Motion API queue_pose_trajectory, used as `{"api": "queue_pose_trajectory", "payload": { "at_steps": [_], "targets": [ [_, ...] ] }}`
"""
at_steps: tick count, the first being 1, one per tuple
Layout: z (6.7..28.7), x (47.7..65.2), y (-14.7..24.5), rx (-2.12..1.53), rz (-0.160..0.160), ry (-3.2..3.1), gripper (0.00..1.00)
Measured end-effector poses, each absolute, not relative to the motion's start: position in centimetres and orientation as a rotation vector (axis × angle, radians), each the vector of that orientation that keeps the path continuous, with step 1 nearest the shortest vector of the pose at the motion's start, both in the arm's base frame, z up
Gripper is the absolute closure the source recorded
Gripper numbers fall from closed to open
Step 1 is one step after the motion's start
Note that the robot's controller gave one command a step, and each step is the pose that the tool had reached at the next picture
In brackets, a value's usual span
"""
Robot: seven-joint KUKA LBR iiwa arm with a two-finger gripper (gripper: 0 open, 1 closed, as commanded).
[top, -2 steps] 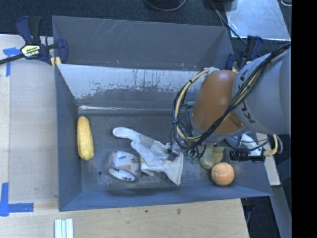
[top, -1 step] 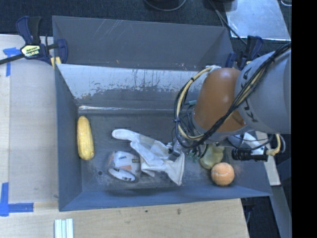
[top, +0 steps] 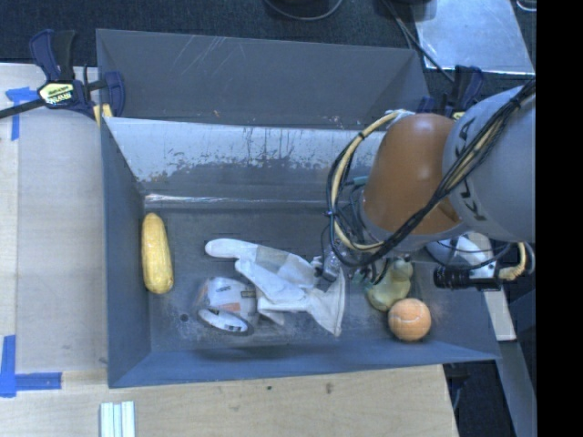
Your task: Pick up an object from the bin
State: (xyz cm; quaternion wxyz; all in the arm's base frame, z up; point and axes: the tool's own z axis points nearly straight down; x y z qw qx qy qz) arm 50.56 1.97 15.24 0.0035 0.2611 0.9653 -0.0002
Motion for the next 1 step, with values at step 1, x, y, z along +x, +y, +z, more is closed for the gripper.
{"api": "queue_pose_trajectory", "payload": {
  "at_steps": [1],
  "targets": [
    [17.22,50.71,1.97,0.817,0.002,3.021,1.0]
  ]
}}
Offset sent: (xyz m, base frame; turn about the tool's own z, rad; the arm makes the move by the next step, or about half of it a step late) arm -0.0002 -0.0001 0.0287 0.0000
